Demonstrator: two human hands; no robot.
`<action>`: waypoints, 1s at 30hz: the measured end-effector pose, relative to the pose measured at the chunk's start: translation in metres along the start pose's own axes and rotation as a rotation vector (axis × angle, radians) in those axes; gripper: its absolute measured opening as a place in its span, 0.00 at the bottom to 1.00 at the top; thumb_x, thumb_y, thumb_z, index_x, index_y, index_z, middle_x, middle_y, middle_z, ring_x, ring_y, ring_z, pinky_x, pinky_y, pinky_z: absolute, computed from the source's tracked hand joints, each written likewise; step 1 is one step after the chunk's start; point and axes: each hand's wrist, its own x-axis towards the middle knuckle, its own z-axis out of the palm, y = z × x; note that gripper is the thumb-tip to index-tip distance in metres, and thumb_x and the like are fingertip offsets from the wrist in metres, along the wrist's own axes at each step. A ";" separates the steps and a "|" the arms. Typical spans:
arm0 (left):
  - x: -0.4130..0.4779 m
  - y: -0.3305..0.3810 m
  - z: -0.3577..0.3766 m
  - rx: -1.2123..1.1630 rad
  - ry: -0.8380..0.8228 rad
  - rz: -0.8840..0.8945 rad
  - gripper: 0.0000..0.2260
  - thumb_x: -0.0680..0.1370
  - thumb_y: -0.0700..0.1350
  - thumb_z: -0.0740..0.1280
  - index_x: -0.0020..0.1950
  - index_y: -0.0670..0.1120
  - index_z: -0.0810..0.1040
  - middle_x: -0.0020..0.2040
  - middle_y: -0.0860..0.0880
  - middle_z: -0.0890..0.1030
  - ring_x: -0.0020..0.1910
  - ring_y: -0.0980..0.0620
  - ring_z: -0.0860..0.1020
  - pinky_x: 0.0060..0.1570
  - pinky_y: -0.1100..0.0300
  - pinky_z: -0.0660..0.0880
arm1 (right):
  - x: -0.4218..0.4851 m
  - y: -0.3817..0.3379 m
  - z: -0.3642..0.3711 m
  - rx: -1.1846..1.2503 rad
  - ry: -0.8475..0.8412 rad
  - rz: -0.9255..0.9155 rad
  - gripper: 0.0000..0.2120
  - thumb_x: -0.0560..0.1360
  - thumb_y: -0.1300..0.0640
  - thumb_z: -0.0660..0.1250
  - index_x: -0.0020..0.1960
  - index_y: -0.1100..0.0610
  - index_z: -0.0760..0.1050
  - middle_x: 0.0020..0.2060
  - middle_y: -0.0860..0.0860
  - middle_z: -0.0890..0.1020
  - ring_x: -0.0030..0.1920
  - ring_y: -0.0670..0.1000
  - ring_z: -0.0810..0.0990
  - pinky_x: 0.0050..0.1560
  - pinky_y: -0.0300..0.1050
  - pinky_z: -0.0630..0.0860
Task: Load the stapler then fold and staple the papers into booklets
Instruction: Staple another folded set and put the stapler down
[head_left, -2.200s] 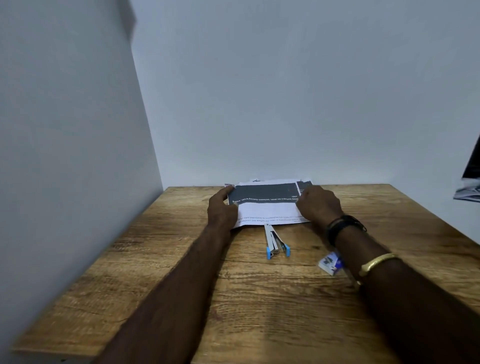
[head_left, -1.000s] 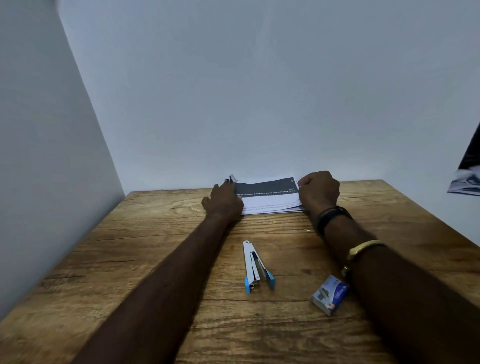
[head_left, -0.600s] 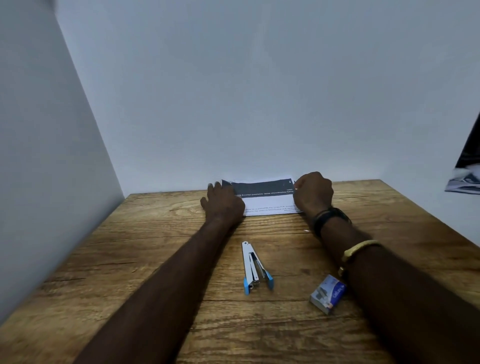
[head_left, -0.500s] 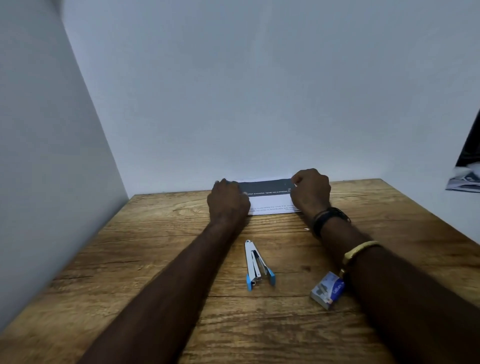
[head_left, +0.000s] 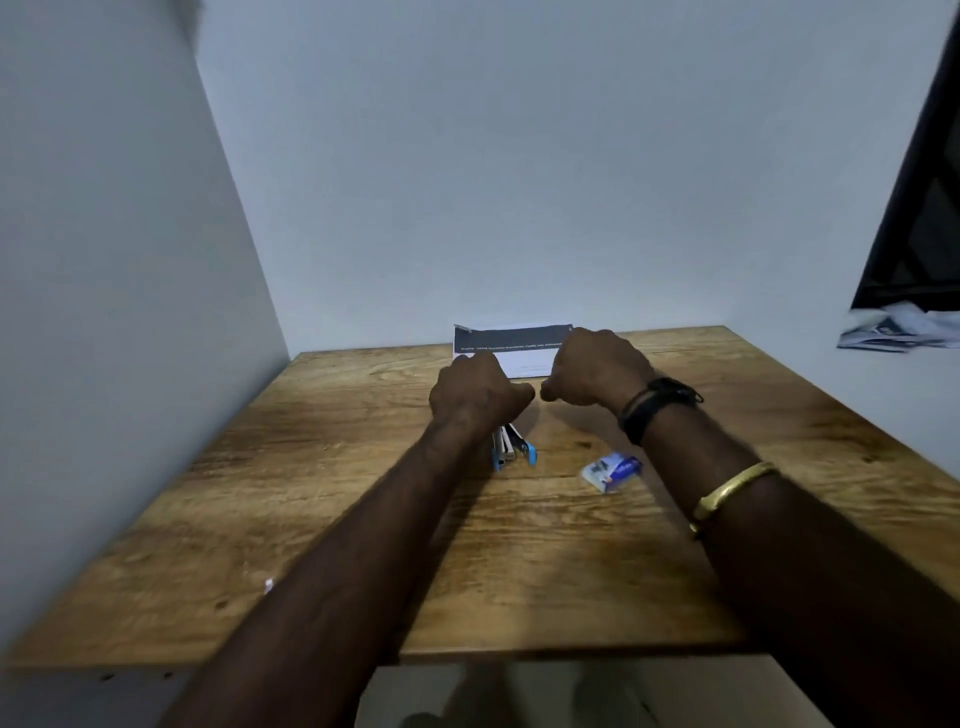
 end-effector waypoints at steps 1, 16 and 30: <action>-0.007 0.000 -0.002 0.004 -0.013 -0.018 0.15 0.69 0.58 0.71 0.42 0.47 0.75 0.49 0.45 0.81 0.53 0.43 0.81 0.44 0.57 0.74 | -0.010 0.000 -0.006 -0.040 -0.050 -0.008 0.18 0.70 0.46 0.76 0.55 0.55 0.81 0.46 0.52 0.83 0.48 0.56 0.83 0.50 0.48 0.81; -0.048 -0.006 -0.005 -0.065 -0.045 -0.038 0.13 0.72 0.50 0.74 0.50 0.43 0.82 0.49 0.43 0.84 0.50 0.43 0.83 0.43 0.55 0.78 | -0.059 0.004 -0.021 -0.293 -0.387 -0.052 0.22 0.65 0.50 0.81 0.55 0.56 0.82 0.43 0.52 0.82 0.40 0.53 0.82 0.53 0.54 0.84; -0.039 -0.017 -0.010 -0.076 0.024 -0.077 0.16 0.72 0.49 0.74 0.57 0.44 0.81 0.55 0.43 0.83 0.56 0.41 0.81 0.44 0.55 0.74 | -0.024 -0.014 0.004 0.030 -0.126 -0.284 0.20 0.65 0.61 0.81 0.54 0.54 0.80 0.52 0.51 0.83 0.49 0.51 0.81 0.45 0.41 0.76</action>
